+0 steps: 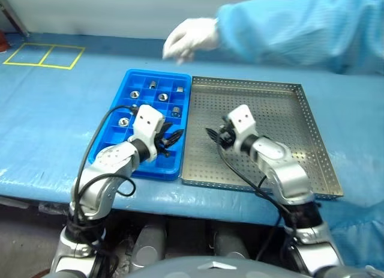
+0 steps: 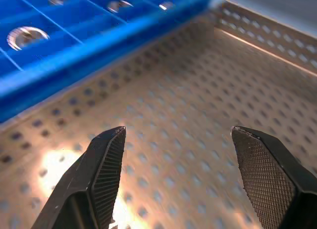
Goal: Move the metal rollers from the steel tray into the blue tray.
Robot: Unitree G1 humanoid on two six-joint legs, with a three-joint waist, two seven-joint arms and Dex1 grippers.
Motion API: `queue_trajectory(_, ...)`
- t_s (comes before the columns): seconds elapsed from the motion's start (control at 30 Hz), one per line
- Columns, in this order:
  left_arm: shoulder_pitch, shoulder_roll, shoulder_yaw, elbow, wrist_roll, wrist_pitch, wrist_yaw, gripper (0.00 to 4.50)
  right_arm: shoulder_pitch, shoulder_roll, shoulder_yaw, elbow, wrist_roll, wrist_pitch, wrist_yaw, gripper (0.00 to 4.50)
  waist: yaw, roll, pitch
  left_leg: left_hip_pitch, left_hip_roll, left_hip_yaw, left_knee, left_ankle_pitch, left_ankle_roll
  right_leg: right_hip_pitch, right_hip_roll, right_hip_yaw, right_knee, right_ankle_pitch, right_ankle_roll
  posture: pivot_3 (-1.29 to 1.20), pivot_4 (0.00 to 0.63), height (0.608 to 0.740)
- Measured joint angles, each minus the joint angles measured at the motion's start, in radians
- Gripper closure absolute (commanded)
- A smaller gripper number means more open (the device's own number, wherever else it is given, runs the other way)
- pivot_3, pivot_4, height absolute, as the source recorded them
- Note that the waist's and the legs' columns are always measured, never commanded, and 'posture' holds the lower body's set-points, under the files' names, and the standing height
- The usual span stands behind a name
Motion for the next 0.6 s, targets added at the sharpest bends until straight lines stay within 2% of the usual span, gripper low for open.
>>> queue_trajectory(0.17,-0.099,-0.018,-0.114,0.16,0.014,-0.081,-0.081,2.44,0.094,-0.021,-0.082,-0.078,-0.004,0.114,-0.082,0.92,-0.045,0.0,0.0,0.0,0.0,0.001,0.002,0.0,0.001,0.0,0.0,0.001,0.001,0.001,0.001,-0.06,0.15,0.74)
queue_trajectory(0.37,-0.192,-0.012,-0.263,0.301,0.073,-0.178,-0.208,2.44,0.15,-0.019,-0.078,-0.138,0.006,0.167,-0.103,0.92,-0.077,0.0,0.0,0.0,0.0,0.002,0.002,-0.001,0.001,0.0,0.0,0.003,0.0,0.001,0.002,-0.07,0.15,0.74)
queue_trajectory(0.6,-0.197,0.001,-0.307,0.325,0.111,-0.215,-0.263,2.44,0.161,0.0,-0.088,-0.109,0.016,0.161,-0.125,0.92,-0.084,0.0,0.0,0.0,0.0,0.003,0.003,-0.001,0.002,0.0,0.0,0.003,0.001,0.002,0.003,-0.06,0.15,0.74)
